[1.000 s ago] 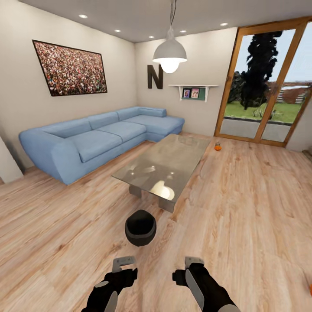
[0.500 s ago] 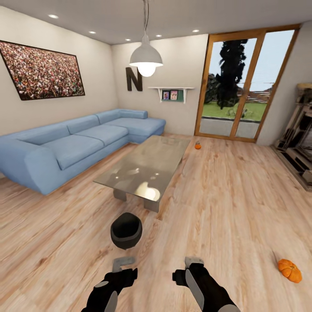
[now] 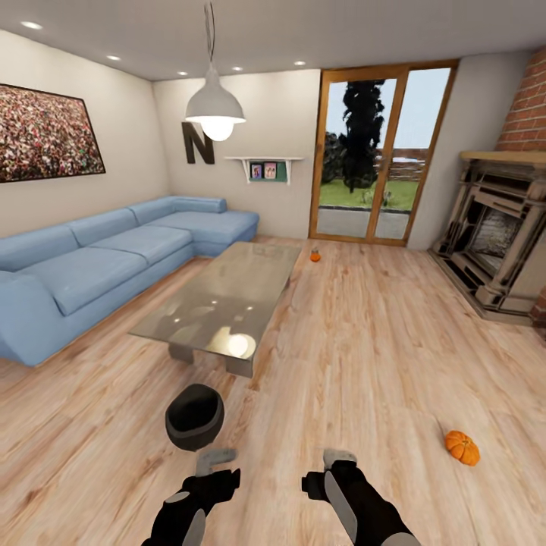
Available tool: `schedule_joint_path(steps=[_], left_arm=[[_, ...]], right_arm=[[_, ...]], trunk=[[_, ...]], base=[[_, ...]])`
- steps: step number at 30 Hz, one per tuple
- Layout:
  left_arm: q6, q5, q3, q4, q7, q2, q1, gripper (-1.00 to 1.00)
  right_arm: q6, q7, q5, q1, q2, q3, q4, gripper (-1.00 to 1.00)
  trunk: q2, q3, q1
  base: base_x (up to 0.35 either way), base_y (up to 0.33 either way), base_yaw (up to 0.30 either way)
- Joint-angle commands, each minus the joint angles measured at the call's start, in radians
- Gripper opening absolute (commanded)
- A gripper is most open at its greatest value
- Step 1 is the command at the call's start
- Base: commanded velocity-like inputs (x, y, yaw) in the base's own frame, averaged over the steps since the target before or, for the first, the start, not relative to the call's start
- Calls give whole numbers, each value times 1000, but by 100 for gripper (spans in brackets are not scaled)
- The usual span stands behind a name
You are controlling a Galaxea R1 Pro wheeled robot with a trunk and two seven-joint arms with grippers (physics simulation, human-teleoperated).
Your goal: Place each of the two pumpkins and all three candles from the living room inside a cabinet in the living room (use any cabinet), then make sure every cabinet is closed, and position the cauldron so it is next to a table in the living room.
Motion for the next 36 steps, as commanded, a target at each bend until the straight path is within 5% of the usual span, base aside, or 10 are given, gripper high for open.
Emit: schedule_joint_path(steps=[1, 36], left_arm=[[0, 0, 0, 0, 0, 0, 0, 100], [1, -1, -1, -1, 3, 0, 0, 100]], right_arm=[[0, 0, 0, 0, 0, 0, 0, 100], [0, 0, 0, 0, 0, 0, 1, 100]], trunk=[[7, 4, -4], [252, 138, -138]], base=[[0, 0, -277], [0, 0, -277]])
